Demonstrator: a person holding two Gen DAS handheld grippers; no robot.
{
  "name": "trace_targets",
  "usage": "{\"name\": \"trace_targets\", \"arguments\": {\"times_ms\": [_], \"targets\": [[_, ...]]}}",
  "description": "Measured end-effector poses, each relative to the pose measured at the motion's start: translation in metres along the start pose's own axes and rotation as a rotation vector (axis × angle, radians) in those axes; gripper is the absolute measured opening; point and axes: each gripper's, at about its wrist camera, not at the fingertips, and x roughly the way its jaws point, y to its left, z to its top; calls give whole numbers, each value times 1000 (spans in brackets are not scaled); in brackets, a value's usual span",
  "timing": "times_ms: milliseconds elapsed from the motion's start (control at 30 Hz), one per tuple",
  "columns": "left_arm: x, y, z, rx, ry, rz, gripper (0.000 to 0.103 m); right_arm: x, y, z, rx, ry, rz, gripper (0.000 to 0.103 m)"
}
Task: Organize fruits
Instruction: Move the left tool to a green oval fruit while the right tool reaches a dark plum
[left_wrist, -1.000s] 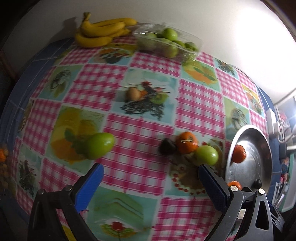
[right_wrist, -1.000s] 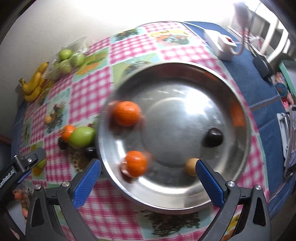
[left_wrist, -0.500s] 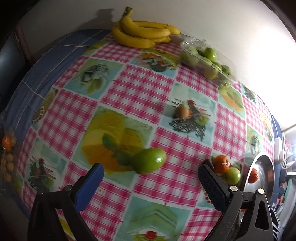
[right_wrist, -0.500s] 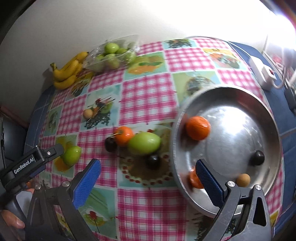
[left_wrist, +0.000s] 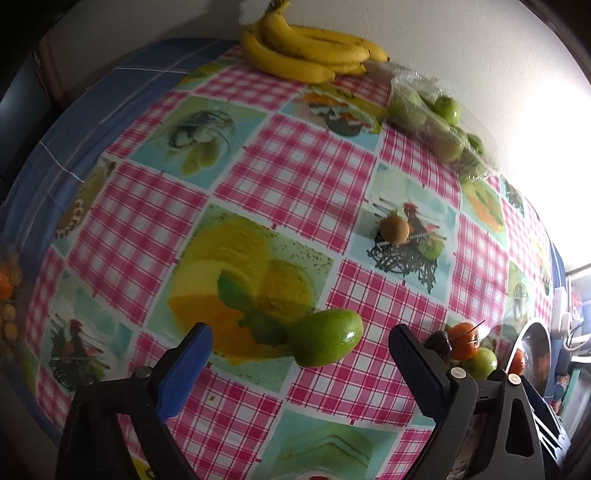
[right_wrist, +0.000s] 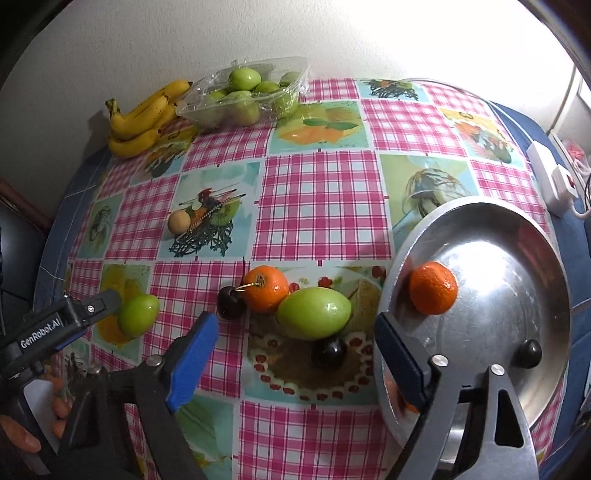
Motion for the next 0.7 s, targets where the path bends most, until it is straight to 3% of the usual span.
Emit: {"name": "trace_targets", "arguments": {"times_ms": [700], "targets": [[33, -22, 1, 65, 45, 31, 86, 9, 0, -1, -31, 84, -67, 49]]}}
